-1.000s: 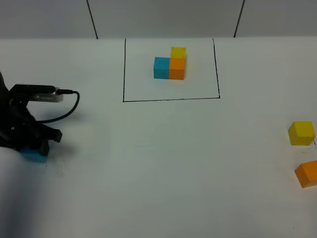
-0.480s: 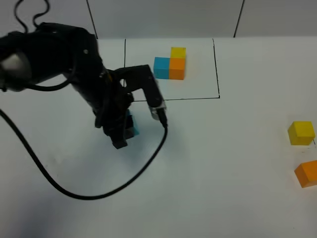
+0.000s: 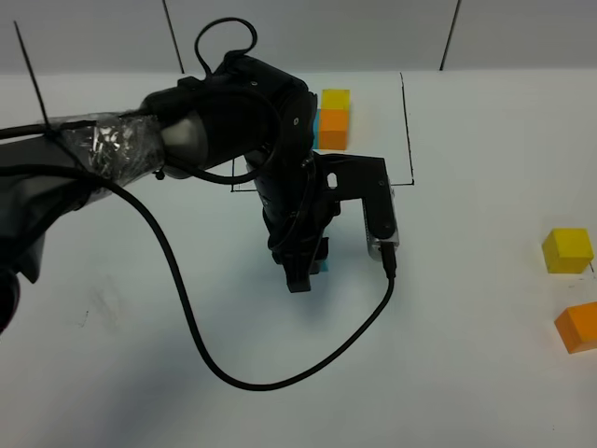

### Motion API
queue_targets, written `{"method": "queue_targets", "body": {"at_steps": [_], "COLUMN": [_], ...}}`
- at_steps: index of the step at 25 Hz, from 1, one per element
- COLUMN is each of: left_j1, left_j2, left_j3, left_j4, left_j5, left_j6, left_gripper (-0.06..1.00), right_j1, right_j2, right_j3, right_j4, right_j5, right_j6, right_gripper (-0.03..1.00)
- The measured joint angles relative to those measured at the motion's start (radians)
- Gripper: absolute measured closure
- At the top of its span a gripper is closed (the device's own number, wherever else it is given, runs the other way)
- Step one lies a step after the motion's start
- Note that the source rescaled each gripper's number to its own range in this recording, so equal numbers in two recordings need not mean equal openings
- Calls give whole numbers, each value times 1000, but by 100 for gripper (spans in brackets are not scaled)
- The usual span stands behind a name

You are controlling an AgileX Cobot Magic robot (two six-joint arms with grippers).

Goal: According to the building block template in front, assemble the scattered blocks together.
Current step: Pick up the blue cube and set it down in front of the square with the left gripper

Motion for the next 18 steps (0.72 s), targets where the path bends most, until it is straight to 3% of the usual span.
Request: {"method": "queue_targets", "body": {"at_steps": [18], "left_j1": [-2], "left_j2": [100], "left_j3": [-3], "left_j4": [4], "left_j5": [-18], "left_j6": [82], "left_gripper": [94], "right_j1": [0], "right_j2": [0], "right_j3": [0], "right_j4": [0], "right_j5": [0], "right_j6": [0], "right_gripper": [97]}}
